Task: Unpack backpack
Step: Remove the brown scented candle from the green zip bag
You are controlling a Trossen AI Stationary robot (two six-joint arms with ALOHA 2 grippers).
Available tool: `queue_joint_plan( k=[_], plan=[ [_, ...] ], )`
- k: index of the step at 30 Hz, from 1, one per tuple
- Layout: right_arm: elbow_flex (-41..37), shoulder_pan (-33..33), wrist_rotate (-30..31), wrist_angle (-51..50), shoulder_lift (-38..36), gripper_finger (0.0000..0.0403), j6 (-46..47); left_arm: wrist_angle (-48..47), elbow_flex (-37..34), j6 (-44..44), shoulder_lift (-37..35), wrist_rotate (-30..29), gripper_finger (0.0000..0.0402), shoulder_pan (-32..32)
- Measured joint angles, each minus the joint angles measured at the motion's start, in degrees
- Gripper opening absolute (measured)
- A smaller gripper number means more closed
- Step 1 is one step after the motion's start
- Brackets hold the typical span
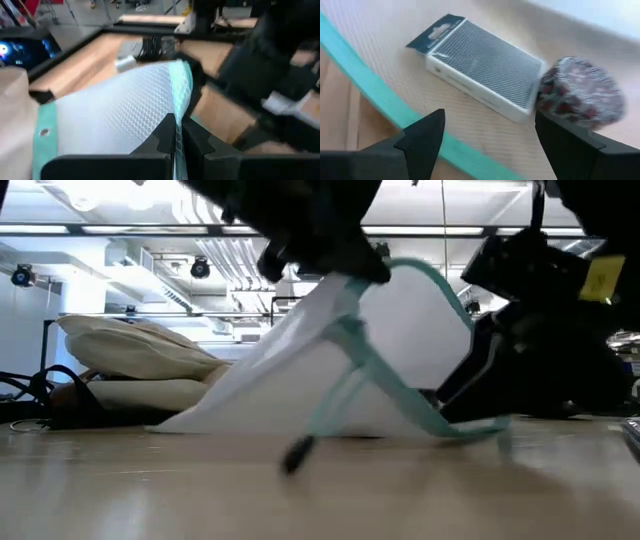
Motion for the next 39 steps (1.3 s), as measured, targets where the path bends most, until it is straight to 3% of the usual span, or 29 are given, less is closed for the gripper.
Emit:
queue_joint_plan(
  k=[8,17,19,23,29,35,39],
  plan=[
    [2.08,-3.52,3.02,0.73,-1.86,0.0297,-1.08,0.62,-4.21,-7.09,0.04,-0.99,0.0000,0.22],
    [3.08,-12.82,2.76,5.02,0.20,0.0273,5.21,6.78,-4.02,-2.80,0.09,-0.54,0.0000,-0.56],
    [3.10,-14.33,1.93,6.07,0.61,0.0279,5.35,6.57,-4.02,-2.68,0.09,-0.44,0.0000,-0.63],
    [3.11,-16.58,-5.95,11.95,1.88,0.0307,2.63,6.11,-4.04,-2.67,0.09,0.22,0.0000,-0.80],
    [3.13,-18.09,-6.54,13.34,4.99,0.0357,2.42,6.00,-4.26,-2.99,0.09,0.46,0.0000,-0.81],
    [3.24,-18.50,-5.20,14.23,8.49,0.0356,7.54,5.27,-4.39,-3.14,0.09,0.48,0.0000,-0.90],
    [3.23,-18.26,-5.05,14.03,9.10,0.0333,8.37,5.06,-4.39,-3.25,0.09,0.52,0.0000,-0.99]
  ],
)
